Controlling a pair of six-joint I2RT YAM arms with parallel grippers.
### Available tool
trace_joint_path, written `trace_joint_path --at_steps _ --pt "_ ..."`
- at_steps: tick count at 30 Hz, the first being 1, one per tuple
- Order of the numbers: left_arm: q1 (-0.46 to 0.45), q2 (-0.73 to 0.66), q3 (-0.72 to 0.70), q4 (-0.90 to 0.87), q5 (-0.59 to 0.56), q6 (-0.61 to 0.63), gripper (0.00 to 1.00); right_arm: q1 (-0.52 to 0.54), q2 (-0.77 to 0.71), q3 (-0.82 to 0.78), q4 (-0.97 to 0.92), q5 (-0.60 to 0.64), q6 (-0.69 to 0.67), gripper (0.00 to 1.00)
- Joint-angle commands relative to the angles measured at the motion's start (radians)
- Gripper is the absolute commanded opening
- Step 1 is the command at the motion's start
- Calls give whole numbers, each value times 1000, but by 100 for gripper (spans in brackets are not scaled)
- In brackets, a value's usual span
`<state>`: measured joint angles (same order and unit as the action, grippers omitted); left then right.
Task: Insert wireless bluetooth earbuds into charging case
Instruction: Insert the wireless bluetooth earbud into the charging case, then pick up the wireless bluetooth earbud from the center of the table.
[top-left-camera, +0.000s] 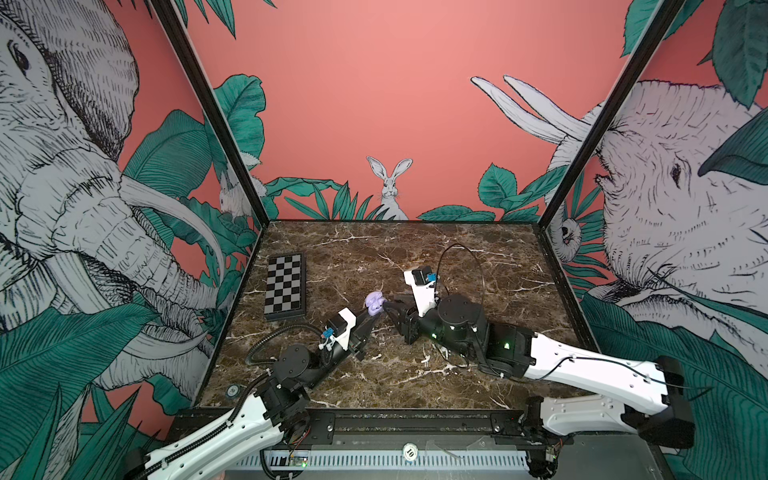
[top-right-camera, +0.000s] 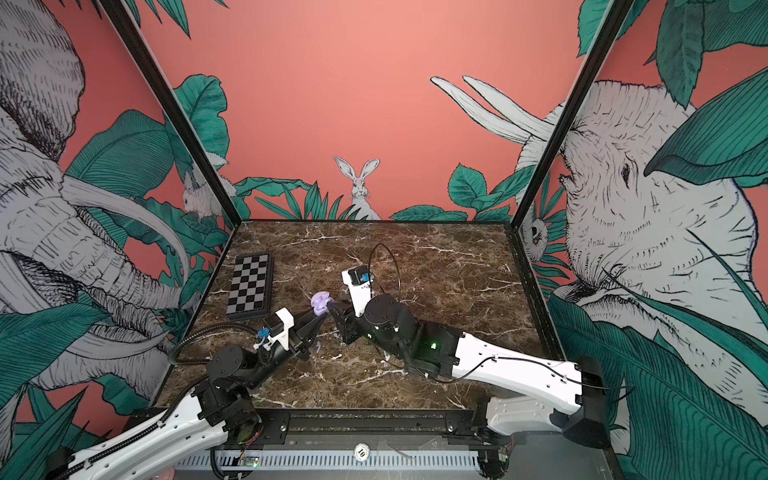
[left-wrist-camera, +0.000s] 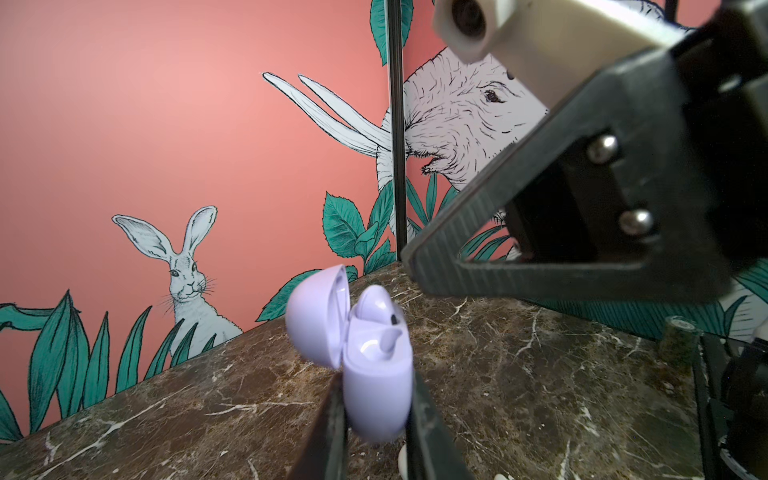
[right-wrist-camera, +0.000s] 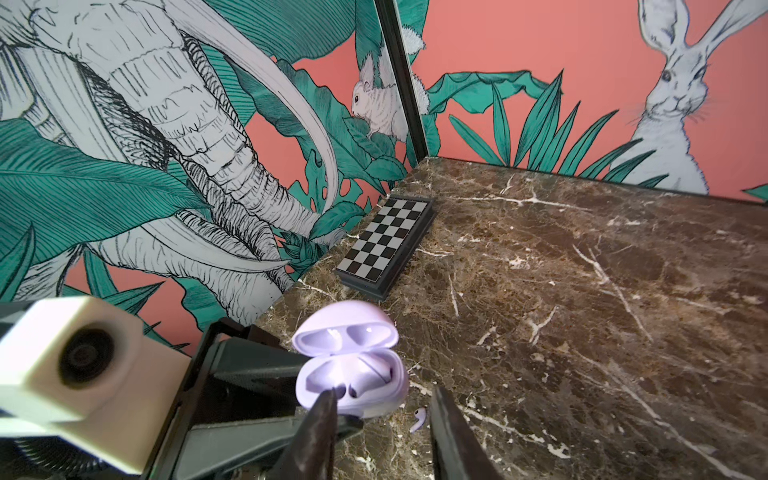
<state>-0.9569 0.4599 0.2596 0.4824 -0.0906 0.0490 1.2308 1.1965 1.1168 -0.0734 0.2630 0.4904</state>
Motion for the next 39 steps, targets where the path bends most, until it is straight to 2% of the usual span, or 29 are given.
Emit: trace_joint_path --at_steps 1,2,4,5,7,12,16,21,26,28,31,34,39 --pt "0 -36 46 -57 -2 36 0 9 -54 71 -43 44 -74 50" --pt "-1 -50 58 -99 -8 48 0 9 -64 82 -60 56 -85 57" --pt "0 -85 91 -207 -20 80 0 9 -92 102 -115 88 -91 81" --pt "0 -100 108 -261 -22 98 0 9 -102 107 -137 97 -100 89" --pt "0 -132 156 -403 -19 123 0 6 -126 117 -187 114 -114 98" --pt "0 -244 225 -622 32 176 0 -48 -138 147 -329 95 -55 98" --pt "1 -346 272 -780 39 179 0 -143 -72 178 -448 -68 92 98" --pt "1 -400 343 -949 27 137 0 -169 93 189 -498 -212 257 98" --pt "0 -452 369 -995 18 117 0 -170 297 246 -525 -296 423 97" --pt "0 -453 378 -1012 28 113 0 -164 392 292 -532 -355 472 92" --pt "0 -456 376 -993 46 96 0 -160 528 338 -517 -411 549 91" --pt "-1 -456 374 -962 56 95 0 -159 616 379 -509 -417 594 86" --pt "0 -457 375 -943 68 86 0 -146 765 521 -612 -379 629 80"
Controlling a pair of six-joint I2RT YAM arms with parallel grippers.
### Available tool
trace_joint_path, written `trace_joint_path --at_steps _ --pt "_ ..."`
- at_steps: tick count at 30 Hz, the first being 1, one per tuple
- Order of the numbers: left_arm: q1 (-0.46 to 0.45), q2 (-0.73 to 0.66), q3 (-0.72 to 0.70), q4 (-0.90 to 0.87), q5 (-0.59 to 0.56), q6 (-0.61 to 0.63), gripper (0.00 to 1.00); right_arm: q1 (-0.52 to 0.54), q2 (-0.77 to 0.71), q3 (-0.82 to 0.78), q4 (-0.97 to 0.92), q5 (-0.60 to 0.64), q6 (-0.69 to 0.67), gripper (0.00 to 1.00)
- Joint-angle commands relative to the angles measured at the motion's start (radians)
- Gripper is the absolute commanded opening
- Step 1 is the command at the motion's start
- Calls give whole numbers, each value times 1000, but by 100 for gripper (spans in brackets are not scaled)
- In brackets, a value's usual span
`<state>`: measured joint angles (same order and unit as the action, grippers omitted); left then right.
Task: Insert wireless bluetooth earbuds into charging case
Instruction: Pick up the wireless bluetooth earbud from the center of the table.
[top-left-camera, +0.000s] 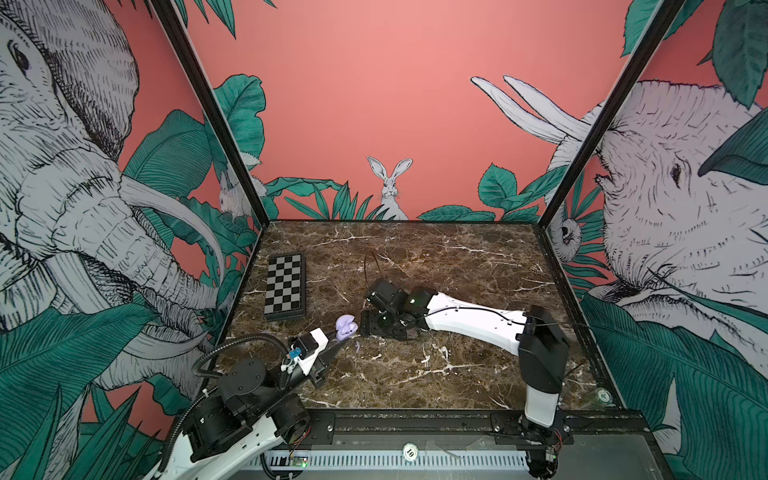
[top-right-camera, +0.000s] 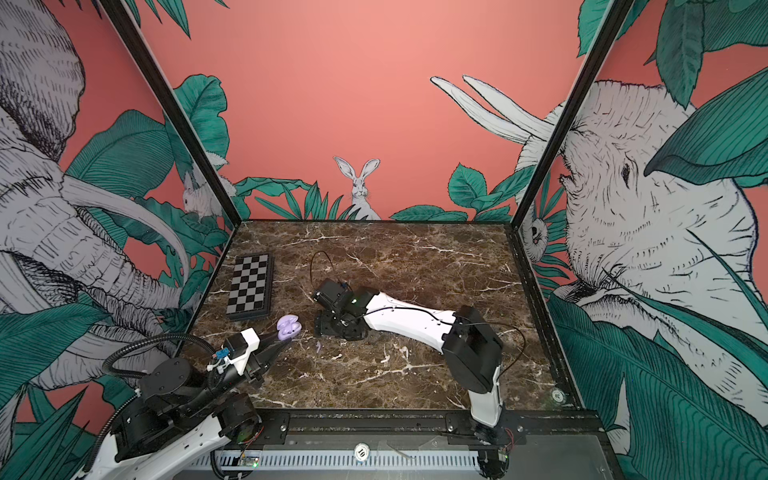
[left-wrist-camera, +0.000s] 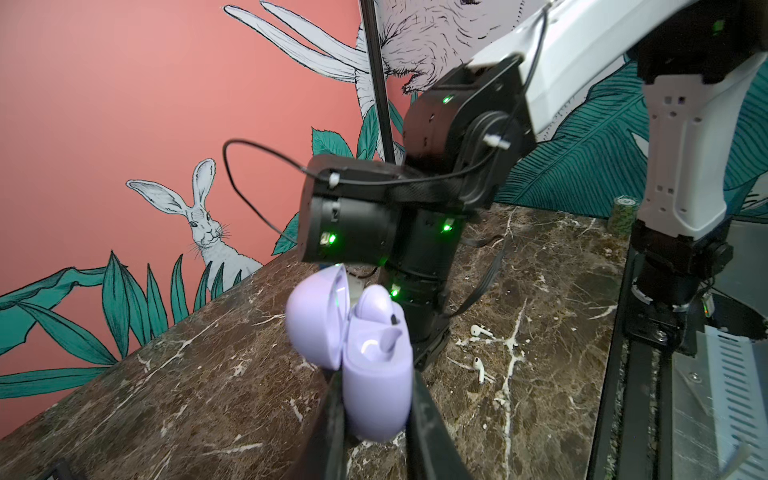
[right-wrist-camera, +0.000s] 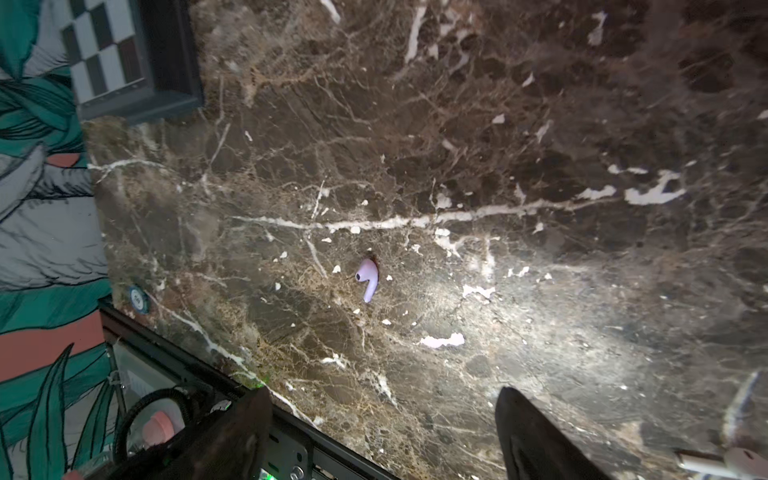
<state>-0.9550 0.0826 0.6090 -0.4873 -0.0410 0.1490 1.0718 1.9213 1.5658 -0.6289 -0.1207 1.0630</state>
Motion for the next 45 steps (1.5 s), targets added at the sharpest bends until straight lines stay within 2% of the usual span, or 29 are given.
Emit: trace_joint_path --at_steps 1,5,8,12,15,20,23,31,33,43,45 --pt "-2 -79 29 30 20 -17 0 18 78 105 -77 10 57 78" --pt "-2 -79 29 55 36 -30 0 45 207 252 -188 32 51 68" --pt "-2 -79 25 74 46 -41 0 62 286 370 -277 75 30 67" --pt "-2 -79 17 100 59 -51 0 66 363 458 -317 70 30 64" --pt "-2 -78 16 114 64 -57 0 65 404 473 -312 39 42 58" --pt "-2 -79 10 123 76 -66 0 70 441 481 -330 58 48 52" --pt "-2 -78 5 128 82 -69 0 67 461 500 -330 66 31 43" --pt "-1 -79 2 128 85 -68 0 67 515 574 -373 71 3 40" --pt "-2 -79 1 127 85 -69 0 67 516 570 -375 76 8 35" --pt "-2 -78 -17 140 84 -63 0 69 543 580 -371 81 10 27" --pt "-2 -79 -18 138 83 -62 0 68 555 591 -377 72 6 22"
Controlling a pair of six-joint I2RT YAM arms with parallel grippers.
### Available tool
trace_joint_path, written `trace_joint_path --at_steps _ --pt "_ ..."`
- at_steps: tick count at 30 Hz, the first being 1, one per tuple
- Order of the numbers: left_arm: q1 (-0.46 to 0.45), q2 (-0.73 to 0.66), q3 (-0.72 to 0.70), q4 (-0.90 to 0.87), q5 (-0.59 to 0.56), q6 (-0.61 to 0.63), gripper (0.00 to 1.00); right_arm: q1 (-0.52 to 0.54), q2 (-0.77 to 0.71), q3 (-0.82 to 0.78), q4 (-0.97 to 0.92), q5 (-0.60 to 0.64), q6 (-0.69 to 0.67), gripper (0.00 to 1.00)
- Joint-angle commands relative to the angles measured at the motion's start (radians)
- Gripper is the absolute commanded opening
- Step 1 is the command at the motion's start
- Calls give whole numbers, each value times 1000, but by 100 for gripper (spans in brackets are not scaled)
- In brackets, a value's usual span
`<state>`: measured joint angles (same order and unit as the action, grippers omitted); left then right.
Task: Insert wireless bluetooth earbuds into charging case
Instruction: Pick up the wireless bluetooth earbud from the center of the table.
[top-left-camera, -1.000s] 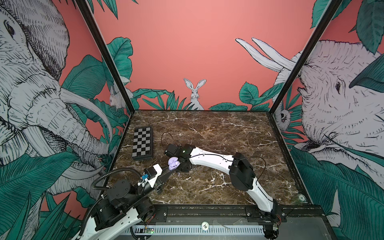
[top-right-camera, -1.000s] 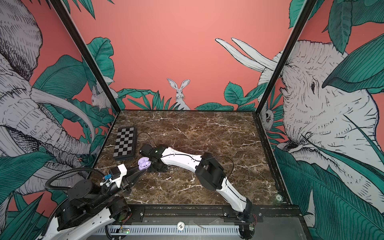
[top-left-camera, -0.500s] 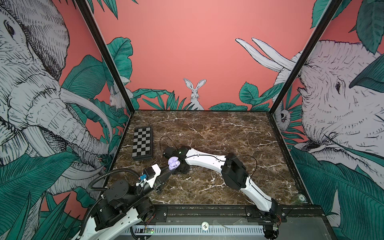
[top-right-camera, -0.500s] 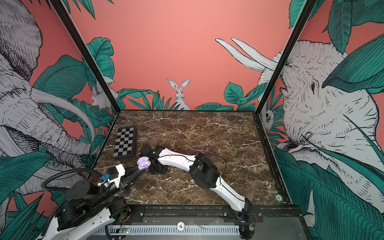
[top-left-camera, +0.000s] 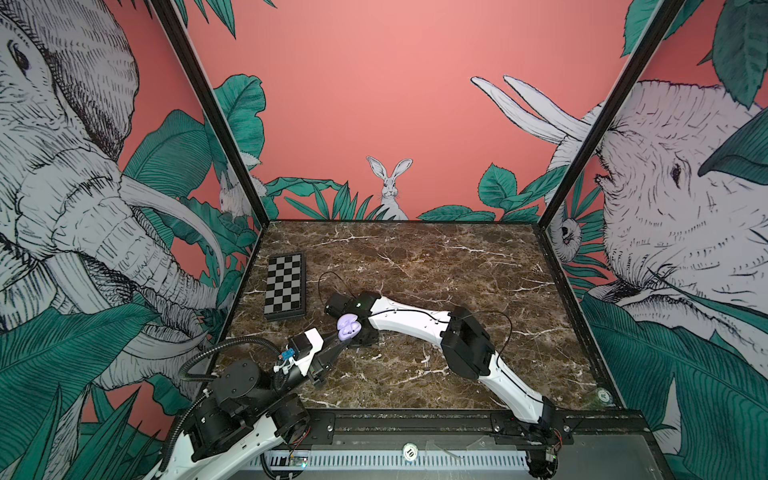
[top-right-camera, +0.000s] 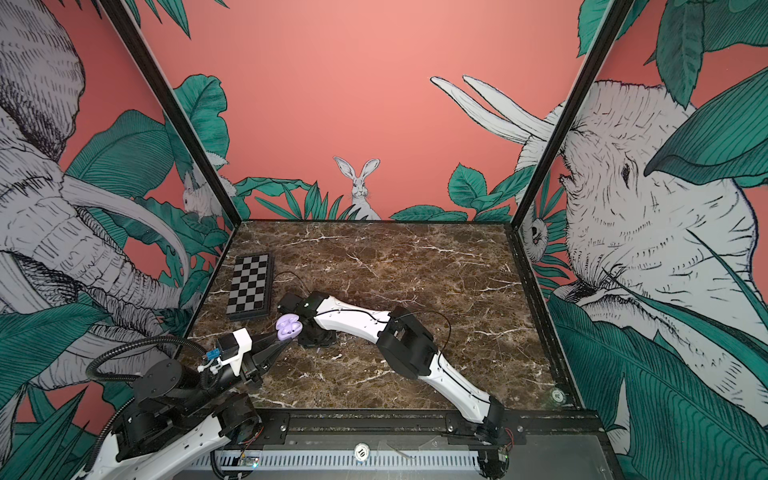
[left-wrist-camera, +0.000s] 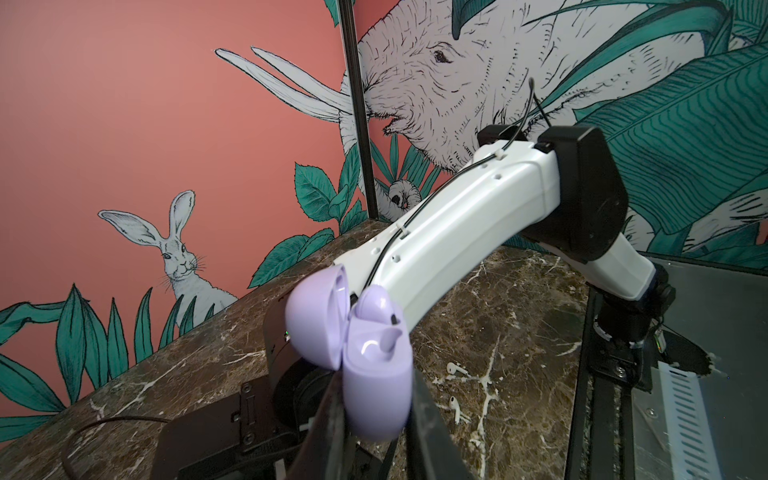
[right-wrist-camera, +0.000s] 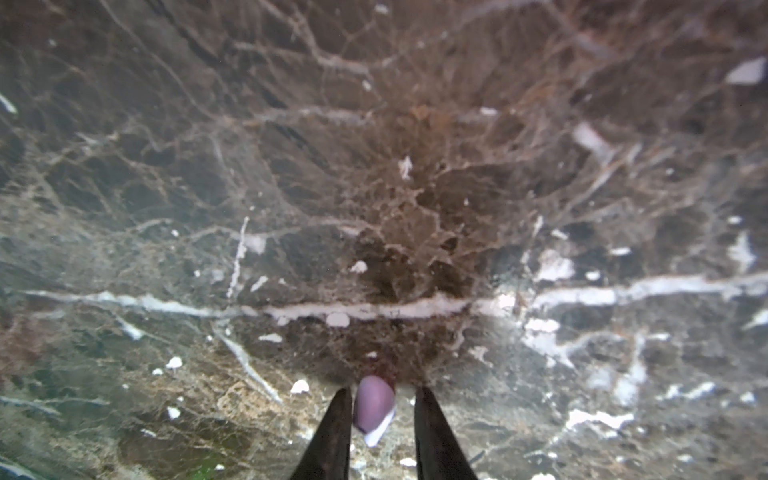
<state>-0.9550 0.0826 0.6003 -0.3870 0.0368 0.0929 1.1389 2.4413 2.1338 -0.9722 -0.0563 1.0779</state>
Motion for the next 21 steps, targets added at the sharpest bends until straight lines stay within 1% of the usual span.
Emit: trace_joint_path --at_steps 1,10,14,21 --pt "-2 -79 -11 37 5 -6 0 1 37 26 -35 4 -10 21" --pt "-2 -79 -12 33 5 -4 0 5 28 -1 -36 7 -4 20" --pt "-2 -78 -18 36 5 -1 0 6 0 -33 -12 15 1 15" --pt "-3 -79 -28 40 11 -11 0 5 -54 -59 -1 57 -16 15"
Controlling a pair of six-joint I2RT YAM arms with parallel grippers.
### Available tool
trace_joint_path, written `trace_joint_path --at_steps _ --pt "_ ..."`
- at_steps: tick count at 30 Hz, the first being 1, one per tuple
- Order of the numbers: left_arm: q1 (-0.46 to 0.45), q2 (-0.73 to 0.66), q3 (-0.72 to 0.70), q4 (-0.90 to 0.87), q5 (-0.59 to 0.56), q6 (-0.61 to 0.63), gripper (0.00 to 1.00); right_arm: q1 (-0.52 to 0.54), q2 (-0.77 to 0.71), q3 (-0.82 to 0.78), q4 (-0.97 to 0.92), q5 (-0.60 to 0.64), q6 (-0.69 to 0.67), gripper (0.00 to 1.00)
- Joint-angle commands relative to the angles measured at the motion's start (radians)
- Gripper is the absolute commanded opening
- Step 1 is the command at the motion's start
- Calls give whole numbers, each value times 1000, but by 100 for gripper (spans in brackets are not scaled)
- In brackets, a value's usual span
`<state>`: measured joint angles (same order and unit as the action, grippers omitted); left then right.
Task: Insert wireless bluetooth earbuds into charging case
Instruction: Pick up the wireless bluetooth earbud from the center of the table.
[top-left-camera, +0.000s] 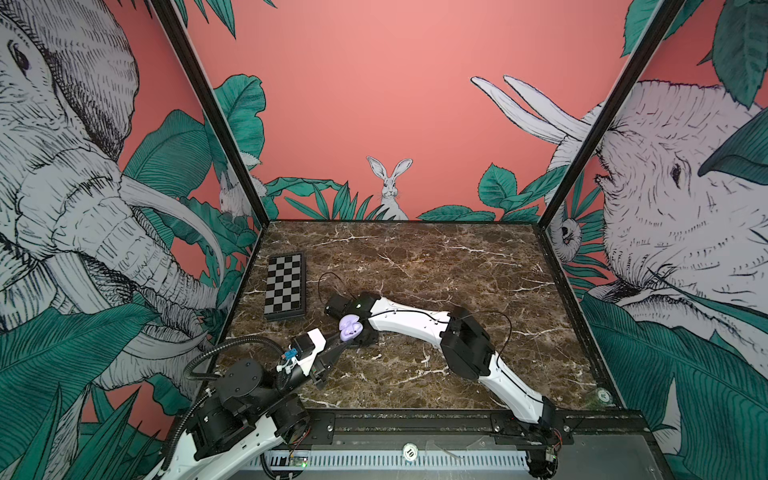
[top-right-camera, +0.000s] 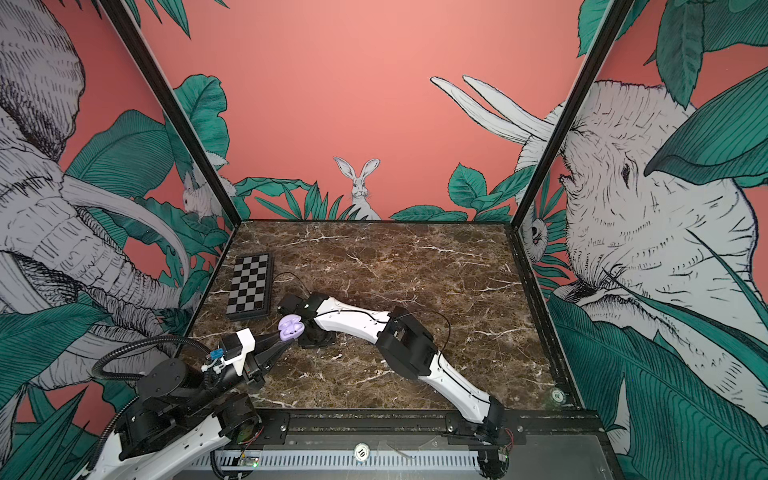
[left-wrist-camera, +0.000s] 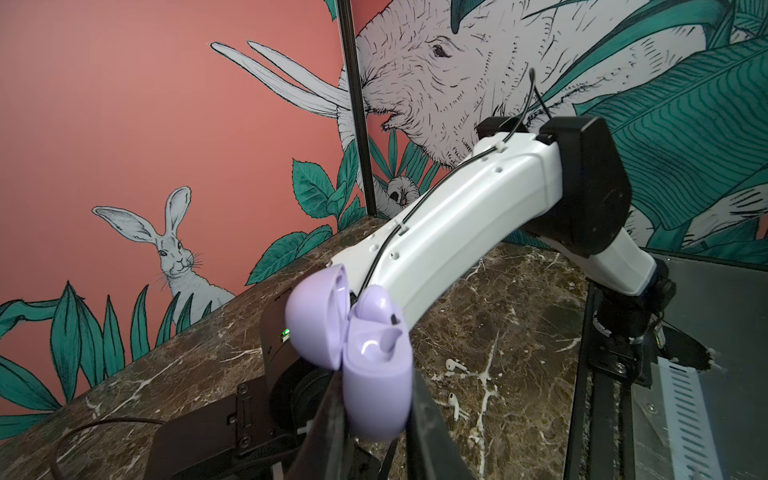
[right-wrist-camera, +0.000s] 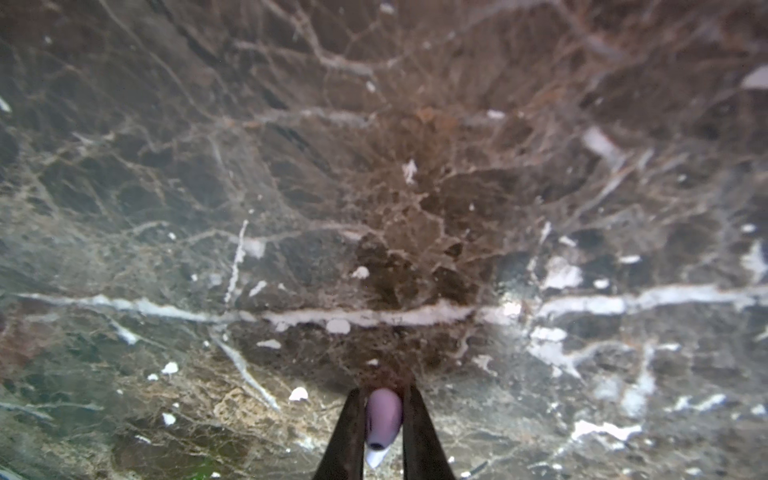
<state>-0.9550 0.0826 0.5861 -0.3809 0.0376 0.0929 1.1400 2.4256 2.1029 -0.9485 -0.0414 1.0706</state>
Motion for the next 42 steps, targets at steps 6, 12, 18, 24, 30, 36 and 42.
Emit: trace_joint_path --at_steps 6,12,18,24,30,36,42 --pt "-1 -79 -34 55 12 -31 0 0 -117 -106 2 108 -42 15" --pt "-2 -78 -62 46 14 -57 0 -26 -246 -284 106 150 -77 16" --pt "-2 -65 -58 26 3 -82 0 -49 -392 -487 210 187 -79 17" --pt "-2 23 -44 12 -14 -139 0 -50 -493 -589 237 235 -88 16" --pt "-2 97 -58 49 13 -206 0 -50 -576 -668 267 259 -80 16" --pt "-2 90 -140 140 -45 -267 0 -48 -649 -693 260 284 -89 16" --pt "-2 134 -172 202 -71 -306 0 -38 -721 -679 220 356 -114 16"
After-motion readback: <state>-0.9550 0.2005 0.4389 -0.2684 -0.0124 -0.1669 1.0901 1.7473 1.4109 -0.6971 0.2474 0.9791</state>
